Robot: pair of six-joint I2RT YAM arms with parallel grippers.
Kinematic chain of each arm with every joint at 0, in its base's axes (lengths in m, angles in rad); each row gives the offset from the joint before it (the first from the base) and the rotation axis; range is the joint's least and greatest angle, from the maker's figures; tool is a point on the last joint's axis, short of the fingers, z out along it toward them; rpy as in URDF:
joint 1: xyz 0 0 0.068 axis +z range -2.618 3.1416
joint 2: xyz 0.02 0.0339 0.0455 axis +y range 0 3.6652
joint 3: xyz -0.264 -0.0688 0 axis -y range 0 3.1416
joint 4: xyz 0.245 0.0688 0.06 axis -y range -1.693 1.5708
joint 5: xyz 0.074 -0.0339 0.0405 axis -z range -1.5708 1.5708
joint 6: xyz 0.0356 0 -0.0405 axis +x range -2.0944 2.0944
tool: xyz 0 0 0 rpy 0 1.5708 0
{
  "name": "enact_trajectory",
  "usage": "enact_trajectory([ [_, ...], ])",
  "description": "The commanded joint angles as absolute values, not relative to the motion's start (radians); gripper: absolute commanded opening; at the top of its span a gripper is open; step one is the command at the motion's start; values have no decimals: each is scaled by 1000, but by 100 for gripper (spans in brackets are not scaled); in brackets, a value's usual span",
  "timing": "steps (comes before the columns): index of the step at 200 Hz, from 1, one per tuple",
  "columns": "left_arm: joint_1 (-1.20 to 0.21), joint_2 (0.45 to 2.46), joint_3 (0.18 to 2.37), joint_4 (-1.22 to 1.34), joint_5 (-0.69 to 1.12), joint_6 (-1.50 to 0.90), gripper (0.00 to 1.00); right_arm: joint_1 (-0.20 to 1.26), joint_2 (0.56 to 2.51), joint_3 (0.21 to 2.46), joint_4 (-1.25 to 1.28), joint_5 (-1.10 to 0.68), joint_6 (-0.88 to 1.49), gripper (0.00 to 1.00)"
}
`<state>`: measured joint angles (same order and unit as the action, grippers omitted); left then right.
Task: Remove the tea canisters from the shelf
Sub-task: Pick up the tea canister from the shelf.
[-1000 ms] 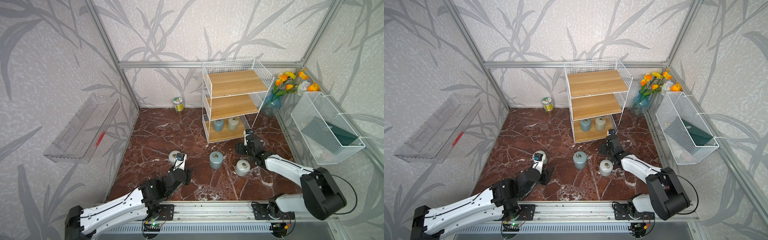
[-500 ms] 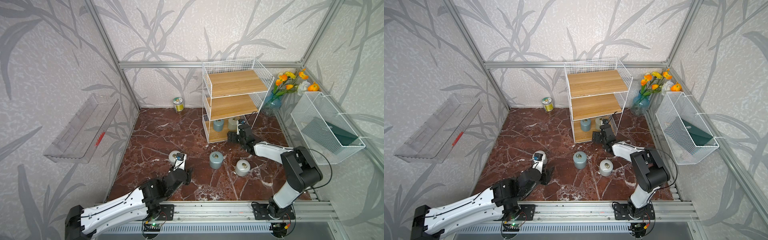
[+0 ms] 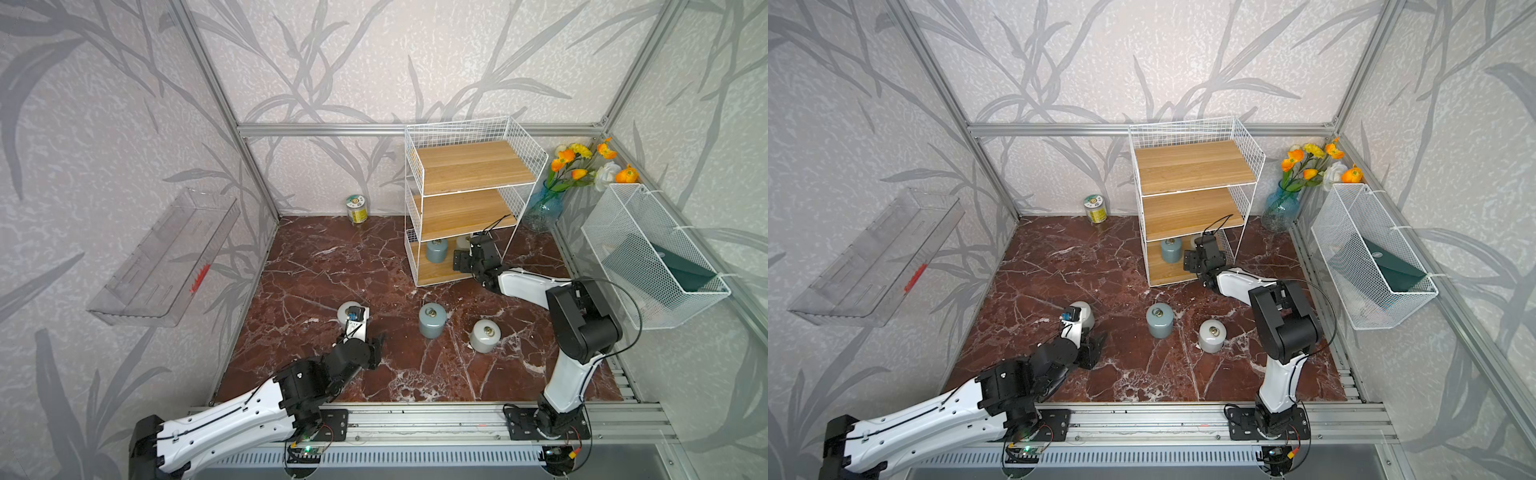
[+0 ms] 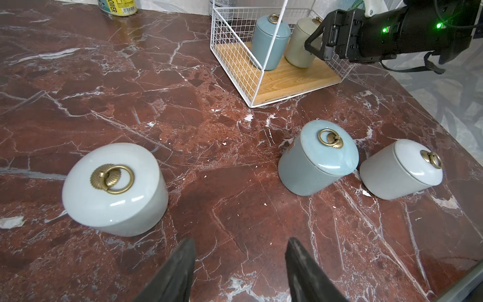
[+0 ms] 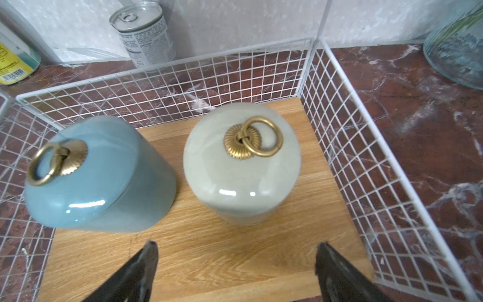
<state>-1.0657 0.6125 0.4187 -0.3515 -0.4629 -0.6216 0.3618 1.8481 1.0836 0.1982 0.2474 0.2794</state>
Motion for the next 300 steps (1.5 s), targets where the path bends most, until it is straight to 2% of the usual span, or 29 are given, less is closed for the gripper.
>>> enact_trajectory([
  [1,-1061,601,402,-366,-486,-629,57,357,1877,1118,220,302,252,94],
  [101,-1062,603,395,-370,-492,-643,57,345,2033,1286,239,394,229,97],
  [172,-1060,619,389,-358,-501,-647,58,327,2110,1371,270,366,235,97],
  [225,-1058,626,373,-346,-501,-667,58,325,2124,1356,348,412,268,84],
  [260,-1058,627,366,-335,-502,-670,58,325,2062,1194,540,396,275,75],
  [300,-1057,632,364,-324,-490,-671,58,336,1947,1019,643,329,284,72],
])
